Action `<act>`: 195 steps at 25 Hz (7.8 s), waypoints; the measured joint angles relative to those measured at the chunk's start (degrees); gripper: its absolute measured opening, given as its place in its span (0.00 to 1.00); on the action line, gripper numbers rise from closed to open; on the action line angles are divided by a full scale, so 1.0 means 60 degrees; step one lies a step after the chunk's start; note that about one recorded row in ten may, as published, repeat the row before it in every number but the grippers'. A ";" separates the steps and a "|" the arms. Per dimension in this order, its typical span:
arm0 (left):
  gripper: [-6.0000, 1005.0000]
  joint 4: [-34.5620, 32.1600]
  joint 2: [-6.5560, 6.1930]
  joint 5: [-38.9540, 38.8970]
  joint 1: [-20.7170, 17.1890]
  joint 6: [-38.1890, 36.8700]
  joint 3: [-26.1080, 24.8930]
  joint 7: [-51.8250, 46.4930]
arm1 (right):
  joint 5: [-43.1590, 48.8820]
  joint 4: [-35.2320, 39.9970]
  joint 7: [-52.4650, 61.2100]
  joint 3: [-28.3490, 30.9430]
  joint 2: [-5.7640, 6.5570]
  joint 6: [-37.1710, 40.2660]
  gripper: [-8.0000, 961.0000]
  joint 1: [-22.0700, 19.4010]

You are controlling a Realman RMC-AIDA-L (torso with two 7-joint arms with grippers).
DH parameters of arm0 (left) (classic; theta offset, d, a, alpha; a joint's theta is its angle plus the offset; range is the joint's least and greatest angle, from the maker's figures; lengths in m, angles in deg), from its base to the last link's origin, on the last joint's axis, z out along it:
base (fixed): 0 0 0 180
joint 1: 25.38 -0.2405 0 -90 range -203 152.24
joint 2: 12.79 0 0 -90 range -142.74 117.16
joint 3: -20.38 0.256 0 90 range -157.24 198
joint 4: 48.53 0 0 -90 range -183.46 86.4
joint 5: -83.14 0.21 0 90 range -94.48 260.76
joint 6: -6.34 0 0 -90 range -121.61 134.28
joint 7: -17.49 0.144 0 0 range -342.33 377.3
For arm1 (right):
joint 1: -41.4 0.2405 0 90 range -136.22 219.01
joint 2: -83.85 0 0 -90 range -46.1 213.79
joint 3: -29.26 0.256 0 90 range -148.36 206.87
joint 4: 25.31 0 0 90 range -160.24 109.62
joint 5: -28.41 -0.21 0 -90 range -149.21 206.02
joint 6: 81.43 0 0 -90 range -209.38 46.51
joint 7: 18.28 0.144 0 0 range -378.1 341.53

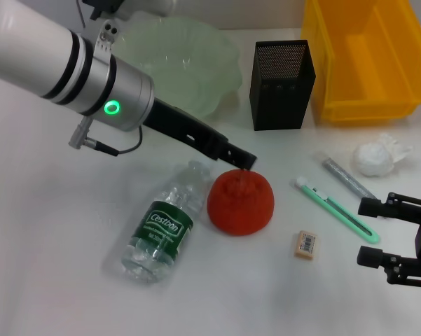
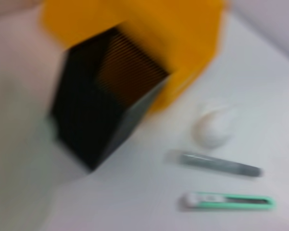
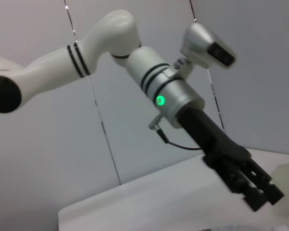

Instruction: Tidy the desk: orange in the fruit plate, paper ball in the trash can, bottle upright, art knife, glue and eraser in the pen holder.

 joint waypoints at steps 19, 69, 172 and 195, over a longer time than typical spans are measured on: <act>0.65 -0.0200 0.0050 0.0055 -0.0392 0.1809 0.3175 0.1551 | 0.0015 -0.0153 0.0003 0.0129 -0.0024 0.0048 0.77 -0.0053; 0.17 -0.0025 0.0044 -0.1240 -0.1673 0.9273 0.1270 0.3780 | -0.0031 -0.1196 -0.0012 0.1230 -0.0298 -0.0453 0.77 0.0419; 0.86 0.4157 -0.0248 -0.5430 -0.2542 -0.2204 -0.3264 1.1049 | 0.5069 0.5167 1.2155 -0.4119 -0.0209 -0.8837 0.66 0.3959; 0.86 0.3293 -0.0706 -0.5120 -0.2488 -0.1431 -0.3361 0.8525 | -0.2850 0.3620 0.4586 -0.2737 -0.0201 -0.2035 0.82 -0.0417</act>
